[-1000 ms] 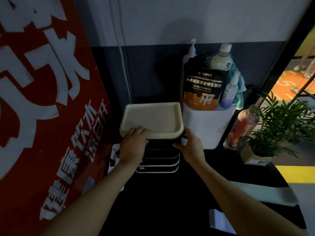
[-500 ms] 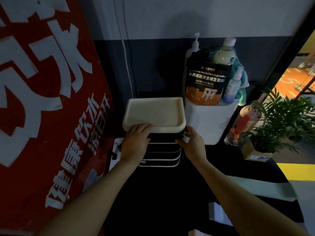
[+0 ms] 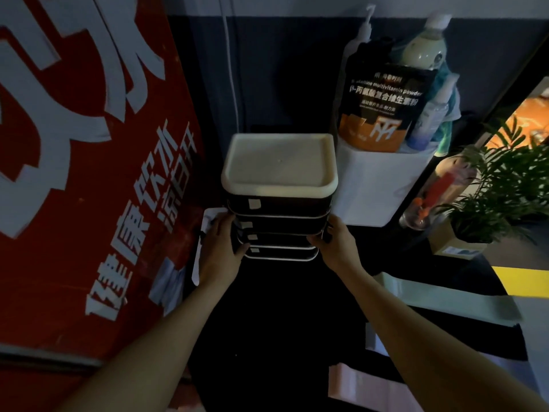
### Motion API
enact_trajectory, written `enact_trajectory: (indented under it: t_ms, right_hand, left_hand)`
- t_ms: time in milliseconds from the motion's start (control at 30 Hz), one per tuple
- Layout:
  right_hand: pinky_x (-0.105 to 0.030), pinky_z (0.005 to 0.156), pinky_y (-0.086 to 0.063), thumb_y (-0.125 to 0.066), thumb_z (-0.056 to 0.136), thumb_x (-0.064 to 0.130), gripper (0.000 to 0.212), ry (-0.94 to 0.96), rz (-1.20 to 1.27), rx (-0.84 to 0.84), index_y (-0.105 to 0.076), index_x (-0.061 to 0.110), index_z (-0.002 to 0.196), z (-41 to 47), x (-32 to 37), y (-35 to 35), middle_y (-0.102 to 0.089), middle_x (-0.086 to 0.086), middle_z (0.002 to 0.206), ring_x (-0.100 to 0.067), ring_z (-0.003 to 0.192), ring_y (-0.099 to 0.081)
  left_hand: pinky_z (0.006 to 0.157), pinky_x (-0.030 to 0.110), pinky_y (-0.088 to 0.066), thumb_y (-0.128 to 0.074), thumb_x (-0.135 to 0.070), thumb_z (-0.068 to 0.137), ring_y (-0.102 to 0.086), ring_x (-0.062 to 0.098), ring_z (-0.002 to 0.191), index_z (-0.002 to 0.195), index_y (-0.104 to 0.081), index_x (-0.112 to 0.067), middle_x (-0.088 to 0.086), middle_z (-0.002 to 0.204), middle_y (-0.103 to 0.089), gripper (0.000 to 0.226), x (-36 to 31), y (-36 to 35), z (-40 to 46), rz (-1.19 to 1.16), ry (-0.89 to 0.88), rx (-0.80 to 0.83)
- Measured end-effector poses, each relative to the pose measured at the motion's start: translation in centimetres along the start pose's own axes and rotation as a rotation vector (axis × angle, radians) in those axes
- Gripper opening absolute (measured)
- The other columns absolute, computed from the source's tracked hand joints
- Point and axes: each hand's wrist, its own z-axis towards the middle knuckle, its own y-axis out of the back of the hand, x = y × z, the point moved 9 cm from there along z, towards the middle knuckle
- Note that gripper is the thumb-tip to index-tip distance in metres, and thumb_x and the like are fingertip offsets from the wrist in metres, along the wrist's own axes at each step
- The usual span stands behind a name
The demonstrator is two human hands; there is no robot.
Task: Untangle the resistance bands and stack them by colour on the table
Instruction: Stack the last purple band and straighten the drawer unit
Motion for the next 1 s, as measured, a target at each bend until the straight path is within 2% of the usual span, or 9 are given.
enact_trajectory:
  t_ms: [67, 133, 233, 367, 500, 567, 667, 767, 1000]
  right_hand:
    - [-0.031, 0.096, -0.042, -0.069, 0.083, 0.018, 0.054, 0.001, 0.036, -0.024, -0.044, 0.019, 0.131, 0.3, -0.2, -0.4, -0.055, -0.002, 0.13, -0.021, 0.12, -0.052]
    - [-0.028, 0.097, -0.041, -0.069, 0.083, 0.015, 0.057, 0.015, 0.094, -0.052, -0.043, 0.025, 0.133, 0.4, -0.4, -0.8, -0.055, 0.003, 0.13, -0.017, 0.122, -0.051]
    - [-0.028, 0.102, -0.041, -0.068, 0.082, 0.014, 0.063, 0.021, 0.163, -0.076, -0.04, 0.031, 0.136, 0.4, -0.9, -1.5, -0.053, 0.006, 0.133, -0.012, 0.122, -0.05]
    - [-0.019, 0.092, -0.04, -0.066, 0.084, 0.01, 0.059, 0.009, 0.223, -0.107, -0.044, 0.029, 0.135, -0.1, -1.0, -1.3, -0.056, 0.015, 0.116, -0.001, 0.105, -0.05]
    - [-0.022, 0.094, -0.042, -0.068, 0.084, 0.011, 0.05, -0.033, 0.24, -0.172, -0.051, 0.022, 0.129, -1.1, -1.5, -0.5, -0.062, 0.006, 0.118, -0.007, 0.112, -0.055]
    - [-0.023, 0.092, -0.043, -0.068, 0.083, 0.011, 0.044, -0.044, 0.237, -0.196, -0.053, 0.019, 0.124, -1.7, -1.7, -0.3, -0.063, 0.006, 0.111, -0.01, 0.11, -0.057]
    - [-0.028, 0.09, -0.048, -0.069, 0.083, 0.016, 0.037, -0.044, 0.215, -0.227, -0.055, 0.02, 0.116, -2.7, -2.2, -0.3, -0.062, 0.008, 0.102, -0.01, 0.101, -0.059]
    - [-0.035, 0.089, -0.051, -0.07, 0.082, 0.026, 0.034, -0.045, 0.171, -0.265, -0.054, 0.021, 0.112, -3.5, -2.7, -0.4, -0.064, 0.002, 0.103, -0.011, 0.094, -0.059]
    - [-0.035, 0.089, -0.051, -0.069, 0.082, 0.035, 0.036, -0.058, 0.203, -0.298, -0.054, 0.022, 0.113, -5.6, -3.2, -0.7, -0.064, 0.001, 0.11, -0.011, 0.1, -0.061]
  left_hand:
    - [0.093, 0.001, -0.018, -0.069, -0.007, 0.082, -0.038, 0.013, 0.122, 0.136, -0.039, -0.002, 0.005, 0.134, -0.043, 0.061, 0.7, -0.8, 0.6, -0.149, 0.083, -0.014]
    - [0.093, 0.01, -0.026, -0.07, -0.007, 0.081, -0.041, 0.014, 0.121, 0.135, -0.039, -0.003, 0.007, 0.132, -0.045, 0.062, 1.3, -1.9, 1.2, -0.278, 0.137, -0.02]
    - [0.099, 0.019, -0.03, -0.069, -0.009, 0.082, -0.039, 0.008, 0.122, 0.141, -0.033, -0.011, -0.003, 0.135, -0.043, 0.069, 1.6, -3.4, 1.4, -0.39, 0.182, 0.011]
    - [0.1, 0.025, -0.038, -0.067, -0.013, 0.084, -0.048, 0.011, 0.119, 0.14, -0.038, -0.014, -0.006, 0.129, -0.051, 0.063, 2.4, -3.4, 1.1, -0.415, 0.209, -0.035]
    - [0.088, 0.019, -0.038, -0.066, -0.013, 0.086, -0.051, 0.008, 0.108, 0.133, -0.048, -0.014, -0.01, 0.111, -0.053, 0.05, 2.6, -2.3, -0.1, -0.452, 0.293, -0.117]
    - [0.088, 0.022, -0.04, -0.067, -0.016, 0.085, -0.055, 0.011, 0.106, 0.128, -0.052, -0.012, -0.009, 0.107, -0.055, 0.046, 2.7, -1.8, -0.8, -0.456, 0.303, -0.156]
    - [0.091, 0.026, -0.044, -0.068, -0.024, 0.084, -0.056, 0.011, 0.105, 0.124, -0.053, -0.01, -0.008, 0.106, -0.056, 0.045, 3.1, -1.5, -1.8, -0.47, 0.342, -0.17]
    - [0.084, 0.022, -0.042, -0.065, -0.031, 0.086, -0.057, 0.011, 0.103, 0.123, -0.053, -0.008, -0.004, 0.108, -0.059, 0.046, 3.3, -1.0, -2.7, -0.481, 0.365, -0.193]
    - [0.083, 0.018, -0.044, -0.063, -0.027, 0.088, -0.061, 0.014, 0.105, 0.119, -0.057, -0.008, 0.002, 0.112, -0.065, 0.037, 3.2, -0.3, -4.3, -0.49, 0.337, -0.173]
